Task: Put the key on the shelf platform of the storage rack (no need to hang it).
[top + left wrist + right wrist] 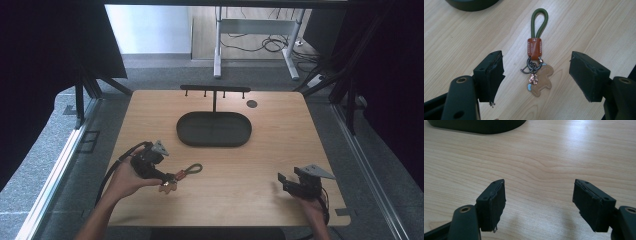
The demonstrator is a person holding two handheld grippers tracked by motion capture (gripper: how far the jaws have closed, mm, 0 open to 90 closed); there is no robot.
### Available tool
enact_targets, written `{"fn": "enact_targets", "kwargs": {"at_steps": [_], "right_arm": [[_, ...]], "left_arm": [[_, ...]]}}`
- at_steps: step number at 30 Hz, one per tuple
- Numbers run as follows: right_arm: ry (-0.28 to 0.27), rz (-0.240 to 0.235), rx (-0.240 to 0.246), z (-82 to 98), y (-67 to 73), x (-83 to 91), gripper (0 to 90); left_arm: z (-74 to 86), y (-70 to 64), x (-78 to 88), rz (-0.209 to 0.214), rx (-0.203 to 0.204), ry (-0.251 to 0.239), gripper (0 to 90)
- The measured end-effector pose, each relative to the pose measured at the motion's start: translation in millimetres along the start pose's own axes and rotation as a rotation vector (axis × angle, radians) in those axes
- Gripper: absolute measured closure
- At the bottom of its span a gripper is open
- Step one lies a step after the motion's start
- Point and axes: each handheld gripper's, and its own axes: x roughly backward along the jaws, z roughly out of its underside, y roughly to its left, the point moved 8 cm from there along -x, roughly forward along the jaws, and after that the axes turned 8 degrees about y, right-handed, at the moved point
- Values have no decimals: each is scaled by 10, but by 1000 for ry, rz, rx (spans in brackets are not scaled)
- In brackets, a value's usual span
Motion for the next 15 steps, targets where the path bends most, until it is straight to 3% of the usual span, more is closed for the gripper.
{"fn": "enact_targets", "kwargs": {"at_steps": [4,14,15], "right_arm": [[9,2,6,11,12,-24,270],[9,4,3,17,-11,-28,270],[10,5,2,17,-12,-26,271]], "left_arm": [[-43,-19,-94,7,-30,47,281],[-111,-49,-242,32,-50,100,281],[-116,-37,-277,32,-58,123,281]]}}
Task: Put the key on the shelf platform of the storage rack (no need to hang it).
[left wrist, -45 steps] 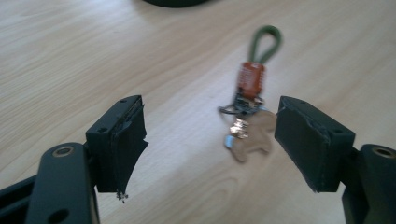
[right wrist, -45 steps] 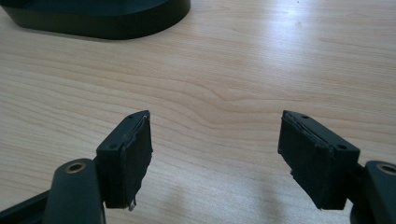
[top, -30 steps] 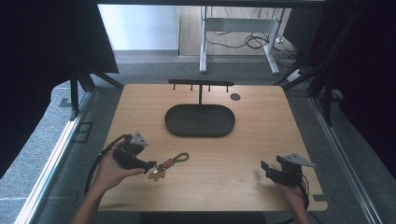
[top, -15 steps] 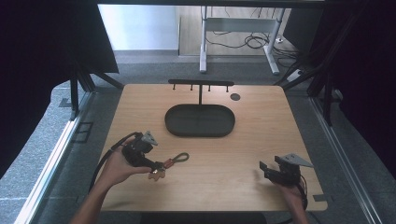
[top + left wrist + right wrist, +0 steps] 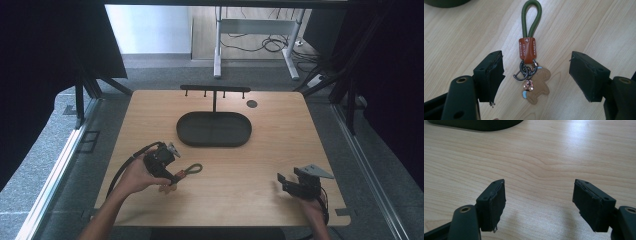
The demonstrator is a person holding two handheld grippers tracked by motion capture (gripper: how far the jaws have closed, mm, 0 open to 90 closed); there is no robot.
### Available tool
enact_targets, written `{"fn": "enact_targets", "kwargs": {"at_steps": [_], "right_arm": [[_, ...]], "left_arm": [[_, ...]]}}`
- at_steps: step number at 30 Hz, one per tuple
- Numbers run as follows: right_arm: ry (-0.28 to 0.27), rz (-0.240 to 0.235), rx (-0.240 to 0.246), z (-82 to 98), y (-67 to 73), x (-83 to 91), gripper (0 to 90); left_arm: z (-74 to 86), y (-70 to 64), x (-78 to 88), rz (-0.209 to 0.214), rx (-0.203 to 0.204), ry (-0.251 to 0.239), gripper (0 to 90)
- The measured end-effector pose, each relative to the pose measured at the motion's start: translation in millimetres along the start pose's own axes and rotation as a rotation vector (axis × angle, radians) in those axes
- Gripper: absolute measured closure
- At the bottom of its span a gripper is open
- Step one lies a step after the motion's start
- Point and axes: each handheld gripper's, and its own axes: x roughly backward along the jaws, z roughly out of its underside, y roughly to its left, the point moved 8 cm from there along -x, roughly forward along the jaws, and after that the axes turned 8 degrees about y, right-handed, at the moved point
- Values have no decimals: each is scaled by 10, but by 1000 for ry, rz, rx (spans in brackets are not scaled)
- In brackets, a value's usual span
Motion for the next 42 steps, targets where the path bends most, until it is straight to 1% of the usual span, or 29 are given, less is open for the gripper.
{"fn": "enact_targets", "kwargs": {"at_steps": [5,9,12,17,19,23,26,33,37,42], "right_arm": [[3,0,2,4,4,-10,270],[10,2,-2,10,1,-14,270],[10,2,-3,9,5,-15,270],[15,3,2,9,20,-24,270],[15,2,2,9,20,-25,270],[14,3,-2,8,17,-18,270],[12,5,0,4,13,-16,270],[11,6,1,2,15,-15,269],[13,4,0,3,22,-18,269],[13,4,2,3,24,-19,269]], "left_arm": [[-27,25,-76,9,-5,25,282],[-33,54,-118,4,-9,39,290],[-29,103,-170,5,1,61,291],[-57,129,-222,15,2,74,296],[-81,120,-241,20,-7,79,296],[-121,89,-277,19,-39,97,297],[-141,68,-310,11,-55,108,309],[-169,67,-375,7,-63,128,336],[-193,91,-428,9,-67,140,358],[-214,105,-484,9,-68,151,363]]}}
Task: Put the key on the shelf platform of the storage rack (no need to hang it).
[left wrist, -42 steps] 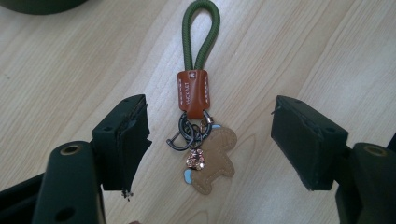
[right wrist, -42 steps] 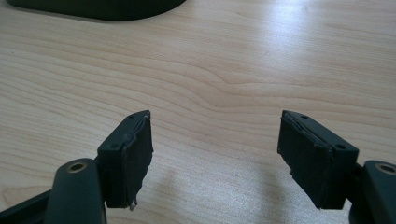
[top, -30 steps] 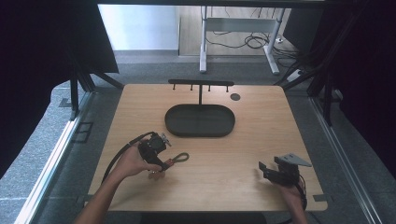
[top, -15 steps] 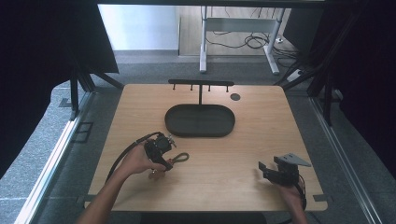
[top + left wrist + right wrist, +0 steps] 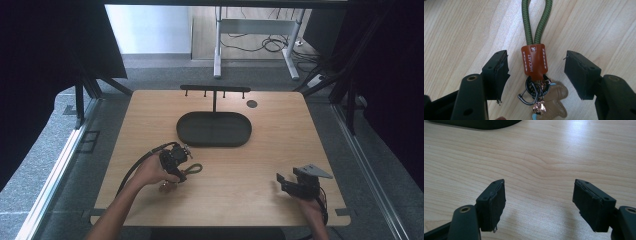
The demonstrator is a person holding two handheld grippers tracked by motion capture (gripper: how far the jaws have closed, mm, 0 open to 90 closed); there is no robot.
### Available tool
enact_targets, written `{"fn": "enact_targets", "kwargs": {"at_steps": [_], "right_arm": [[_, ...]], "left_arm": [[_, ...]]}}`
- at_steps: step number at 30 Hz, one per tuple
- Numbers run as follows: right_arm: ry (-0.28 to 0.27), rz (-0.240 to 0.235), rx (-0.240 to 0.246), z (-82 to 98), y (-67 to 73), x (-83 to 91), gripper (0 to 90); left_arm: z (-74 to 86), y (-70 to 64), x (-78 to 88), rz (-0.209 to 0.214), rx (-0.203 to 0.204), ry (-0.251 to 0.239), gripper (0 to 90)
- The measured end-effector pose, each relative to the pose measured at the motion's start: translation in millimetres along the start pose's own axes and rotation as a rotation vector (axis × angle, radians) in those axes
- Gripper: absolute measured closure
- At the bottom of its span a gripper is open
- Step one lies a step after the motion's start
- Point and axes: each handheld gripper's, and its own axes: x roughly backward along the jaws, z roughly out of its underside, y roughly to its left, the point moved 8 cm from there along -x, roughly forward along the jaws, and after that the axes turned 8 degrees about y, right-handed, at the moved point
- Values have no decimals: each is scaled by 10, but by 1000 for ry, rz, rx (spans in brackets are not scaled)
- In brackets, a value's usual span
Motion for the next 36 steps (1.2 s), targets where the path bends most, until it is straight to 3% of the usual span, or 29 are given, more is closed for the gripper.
{"fn": "enact_targets", "kwargs": {"at_steps": [15,26,36], "right_arm": [[-11,-2,12,-15,11,17,266],[-11,-3,13,-18,19,19,266],[-9,0,16,-21,27,20,266]], "left_arm": [[14,87,-135,3,27,37,390],[1,118,-152,30,37,23,462],[-13,133,-135,38,71,9,650]]}}
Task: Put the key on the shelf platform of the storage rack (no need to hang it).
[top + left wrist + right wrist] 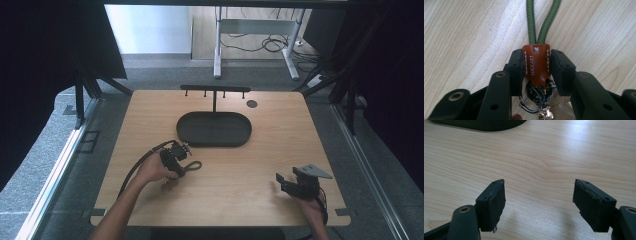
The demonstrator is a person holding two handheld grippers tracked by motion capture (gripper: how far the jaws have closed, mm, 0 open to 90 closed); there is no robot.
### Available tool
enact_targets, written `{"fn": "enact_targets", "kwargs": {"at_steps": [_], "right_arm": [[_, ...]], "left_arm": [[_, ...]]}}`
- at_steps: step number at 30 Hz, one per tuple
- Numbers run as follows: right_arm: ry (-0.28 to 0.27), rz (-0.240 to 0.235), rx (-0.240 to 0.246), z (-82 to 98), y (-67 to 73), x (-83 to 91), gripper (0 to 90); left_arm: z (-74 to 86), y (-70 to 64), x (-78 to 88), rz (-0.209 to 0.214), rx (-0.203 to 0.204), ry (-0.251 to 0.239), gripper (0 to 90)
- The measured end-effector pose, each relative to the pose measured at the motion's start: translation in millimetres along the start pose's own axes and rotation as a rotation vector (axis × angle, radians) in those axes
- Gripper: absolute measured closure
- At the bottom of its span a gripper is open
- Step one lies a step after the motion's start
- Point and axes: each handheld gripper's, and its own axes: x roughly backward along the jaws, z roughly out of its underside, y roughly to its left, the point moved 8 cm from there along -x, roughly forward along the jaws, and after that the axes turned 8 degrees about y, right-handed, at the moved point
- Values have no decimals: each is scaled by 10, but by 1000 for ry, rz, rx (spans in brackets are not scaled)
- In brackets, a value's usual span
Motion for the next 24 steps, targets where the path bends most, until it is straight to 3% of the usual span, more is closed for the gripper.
{"fn": "enact_targets", "kwargs": {"at_steps": [18,24], "right_arm": [[6,3,-3,6,-6,-1,267],[5,7,-6,5,-12,2,268]], "left_arm": [[13,-21,7,7,-22,1,664],[44,-33,190,-15,-33,-29,664]]}}
